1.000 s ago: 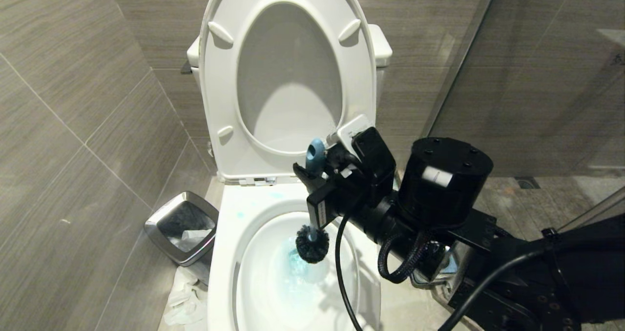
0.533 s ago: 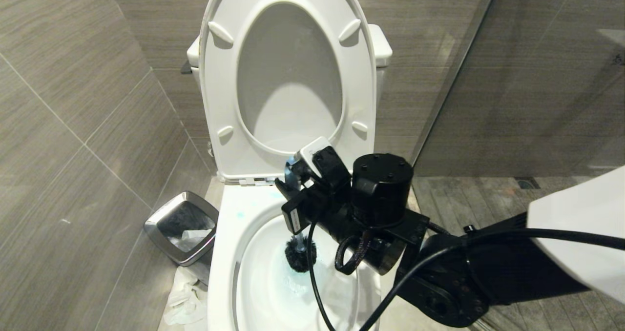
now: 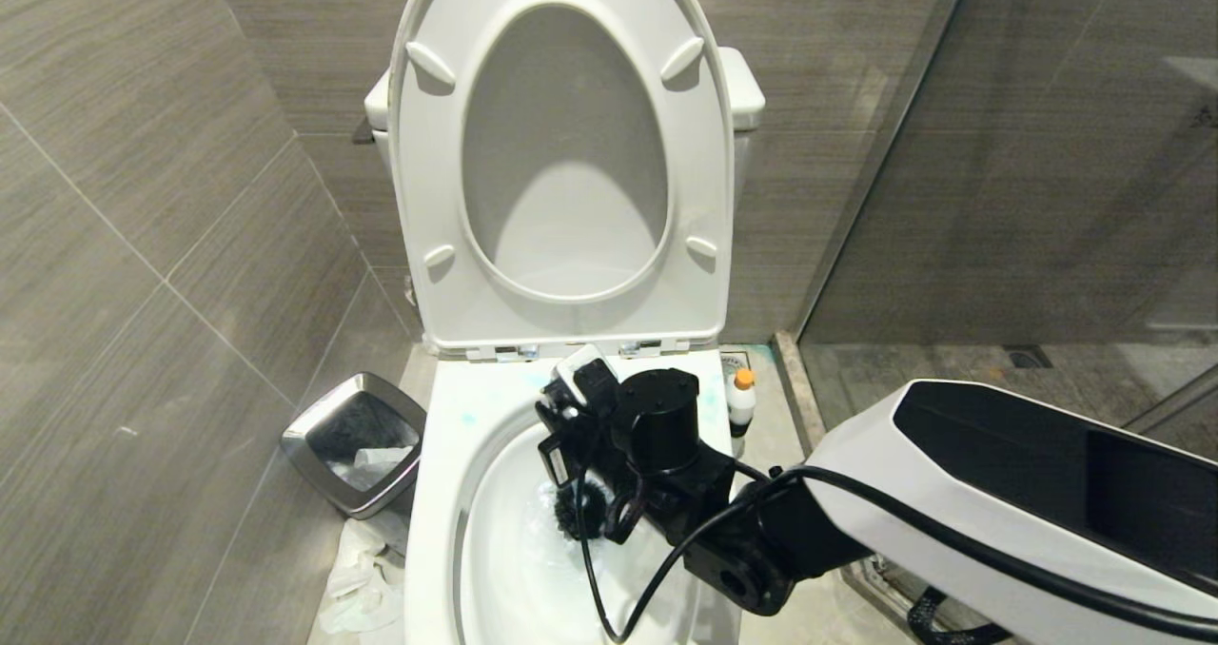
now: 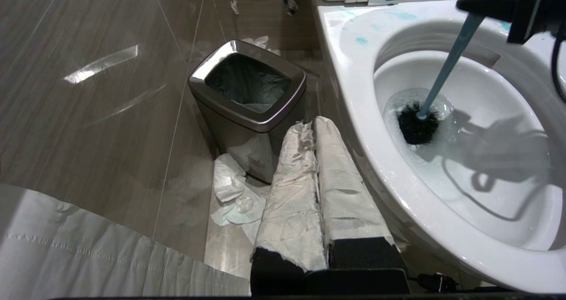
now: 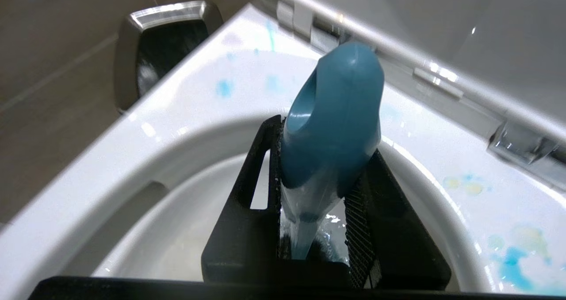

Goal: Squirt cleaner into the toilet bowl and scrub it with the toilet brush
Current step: Scrub the toilet bowl

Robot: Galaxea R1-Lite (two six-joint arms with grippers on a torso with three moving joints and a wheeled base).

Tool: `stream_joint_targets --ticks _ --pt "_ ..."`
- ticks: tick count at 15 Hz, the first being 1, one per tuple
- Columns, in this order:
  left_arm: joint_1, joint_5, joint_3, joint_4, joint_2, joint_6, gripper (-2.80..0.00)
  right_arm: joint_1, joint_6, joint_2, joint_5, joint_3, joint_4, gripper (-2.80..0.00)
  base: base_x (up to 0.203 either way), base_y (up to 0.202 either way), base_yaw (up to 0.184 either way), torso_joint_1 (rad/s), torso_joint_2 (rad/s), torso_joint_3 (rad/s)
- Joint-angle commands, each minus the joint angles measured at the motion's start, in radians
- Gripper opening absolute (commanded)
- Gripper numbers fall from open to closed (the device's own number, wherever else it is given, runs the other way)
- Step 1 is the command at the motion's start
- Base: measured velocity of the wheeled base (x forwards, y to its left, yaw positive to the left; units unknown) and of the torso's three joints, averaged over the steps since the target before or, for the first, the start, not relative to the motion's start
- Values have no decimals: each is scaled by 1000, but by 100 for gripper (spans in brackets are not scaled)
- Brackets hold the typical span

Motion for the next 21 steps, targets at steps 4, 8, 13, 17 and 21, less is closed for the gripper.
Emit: stream_joint_targets --ticks 4,8,13,17,21 --pt "0 0 2 0 1 0 -280 -16 -13 44 -4 -37 18 -280 0 0 0 0 0 0" --pt "0 0 2 0 1 0 -280 -15 -13 -153 -5 -32 92 -280 0 0 0 0 0 0" --pt "0 0 2 0 1 0 -280 -15 -11 -195 -12 -33 137 -280 0 0 0 0 0 0" --pt "0 0 2 0 1 0 -280 -21 -8 -67 -12 -49 137 -280 0 0 0 0 0 0" --pt "0 0 2 0 1 0 -280 -36 -7 77 -39 -117 135 -280 0 0 0 0 0 0"
